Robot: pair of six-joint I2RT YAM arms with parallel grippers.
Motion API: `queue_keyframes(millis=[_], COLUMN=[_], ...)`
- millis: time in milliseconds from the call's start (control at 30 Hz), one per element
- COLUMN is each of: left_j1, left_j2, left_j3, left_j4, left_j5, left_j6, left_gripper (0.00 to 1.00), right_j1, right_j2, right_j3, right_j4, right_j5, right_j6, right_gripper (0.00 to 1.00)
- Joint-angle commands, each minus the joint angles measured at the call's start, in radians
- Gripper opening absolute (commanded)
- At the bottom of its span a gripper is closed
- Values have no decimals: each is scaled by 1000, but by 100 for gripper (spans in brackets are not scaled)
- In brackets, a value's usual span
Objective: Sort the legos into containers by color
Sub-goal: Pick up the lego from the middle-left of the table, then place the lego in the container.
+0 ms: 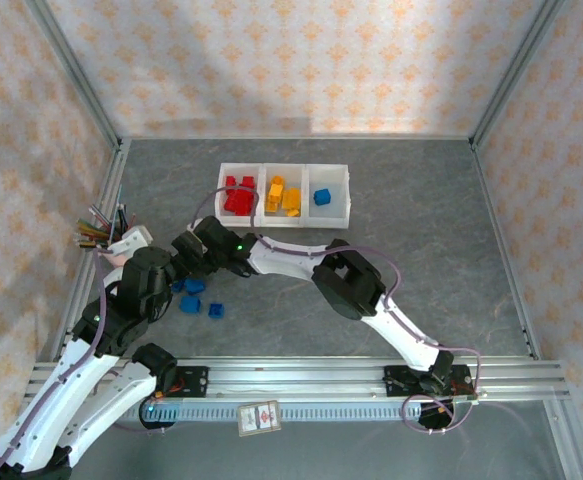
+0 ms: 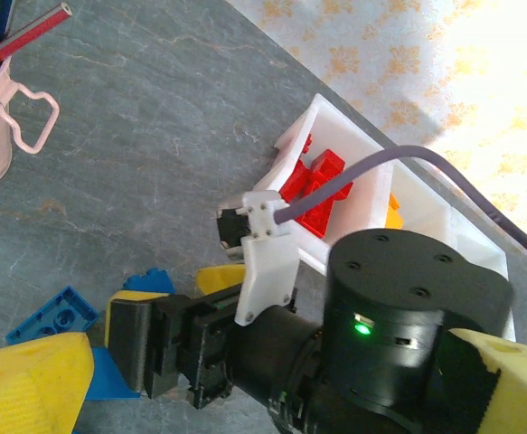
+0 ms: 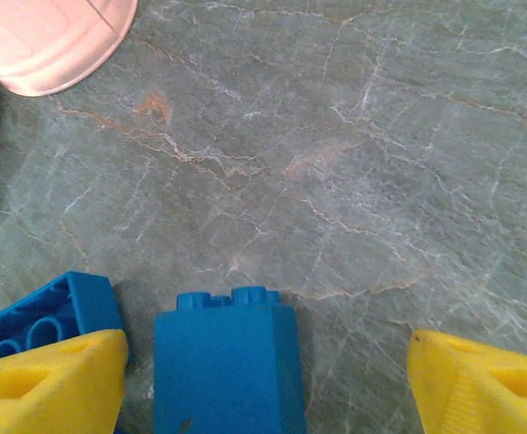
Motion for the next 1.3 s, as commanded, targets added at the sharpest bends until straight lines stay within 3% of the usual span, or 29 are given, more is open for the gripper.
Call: queue_keyframes(millis=[0,167,367,633,1000,1267], left_j1=[9,8,9,8,9,10], left_j2=[-2,2,-1,5,48,157], left_j3=[11,12,5,15,16,0], left_j4=[-17,-15,-3,19,146,318], left_j5=[-33,-32,-23,-3,121,270], left_j6=[-6,-1,0,10,74,128], left_gripper=[99,99,99,99,99,99], right_j1=[8,8,8,5,-60,-209], right_j2=[45,60,41,-65,-426,-733], right_j3=[71,92,82,-7,-430,-704], right_j4=[-68,-85,-96,-77,48,44], right_j5=[0,24,37,77,129,237], right_j6=[-19,-11,-16,-7,101,202], right_gripper=[78,68,50,35,27,26])
